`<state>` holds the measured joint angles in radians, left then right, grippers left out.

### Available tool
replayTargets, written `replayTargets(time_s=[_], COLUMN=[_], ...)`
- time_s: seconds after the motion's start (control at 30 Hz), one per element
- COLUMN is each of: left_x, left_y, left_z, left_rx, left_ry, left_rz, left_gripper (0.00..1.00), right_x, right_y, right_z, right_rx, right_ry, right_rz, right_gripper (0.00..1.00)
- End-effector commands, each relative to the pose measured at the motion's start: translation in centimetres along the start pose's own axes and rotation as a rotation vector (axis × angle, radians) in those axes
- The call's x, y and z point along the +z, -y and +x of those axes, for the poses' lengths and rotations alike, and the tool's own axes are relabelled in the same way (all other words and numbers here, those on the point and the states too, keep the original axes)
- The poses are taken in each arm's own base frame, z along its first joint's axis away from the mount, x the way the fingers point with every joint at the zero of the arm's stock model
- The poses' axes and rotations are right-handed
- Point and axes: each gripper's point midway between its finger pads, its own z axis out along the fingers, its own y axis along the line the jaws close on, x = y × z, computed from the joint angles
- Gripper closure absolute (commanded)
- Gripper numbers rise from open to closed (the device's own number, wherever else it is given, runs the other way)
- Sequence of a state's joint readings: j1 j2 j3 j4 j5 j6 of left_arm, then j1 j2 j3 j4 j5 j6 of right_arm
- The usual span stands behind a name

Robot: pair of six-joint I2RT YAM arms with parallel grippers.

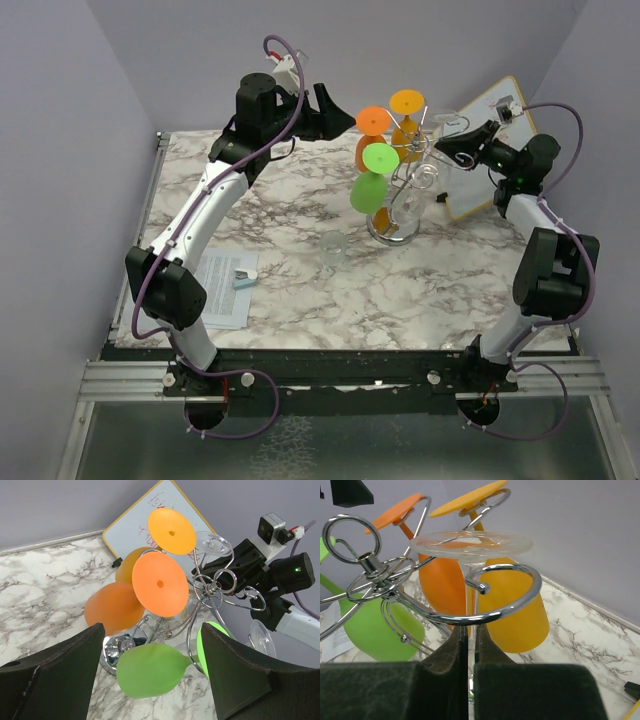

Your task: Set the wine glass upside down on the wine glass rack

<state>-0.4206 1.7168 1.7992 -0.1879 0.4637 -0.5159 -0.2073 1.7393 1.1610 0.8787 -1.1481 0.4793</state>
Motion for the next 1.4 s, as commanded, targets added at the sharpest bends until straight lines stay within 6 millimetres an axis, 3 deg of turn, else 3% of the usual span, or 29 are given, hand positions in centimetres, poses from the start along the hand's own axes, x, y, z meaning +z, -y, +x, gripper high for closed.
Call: replayTargets(time_s=[0.0, 0.2, 0.87, 1.1, 1.37], left_x=[-1.0, -1.1, -1.6, -1.7, -1.9], left_y=[0.9, 0.9, 1.0, 1.1, 1.2], left_z=[-1.0, -0.9, -0.2, -0.1, 0.1], left_rx=[0.015, 0.014, 0.003, -0.004, -0.018], left_ry=[0.030, 0.027, 0.016, 0.017, 0.015], left_rz=[0.014, 0.015, 0.017, 0.019, 0.021], left_gripper=[0.21, 0.21, 0.21, 0.21, 0.21], right_x=[-0.3, -0.5, -2.5, -3.2, -2.9], right_y=[-2.3, -2.5, 0.0, 1.3, 1.8], right_z=[-1.7, -2.2, -4.4, -4.4, -3.2], right_rx=[-0.108, -0.133, -0.205, -0.202, -0.175], right_ry=[0.010, 0.035, 0.172, 0.185, 0.137], right_rz=[-0.045, -0.006, 0.301, 0.397, 0.378], right_gripper=[0.99, 0.99, 0.99, 0.97, 0.94])
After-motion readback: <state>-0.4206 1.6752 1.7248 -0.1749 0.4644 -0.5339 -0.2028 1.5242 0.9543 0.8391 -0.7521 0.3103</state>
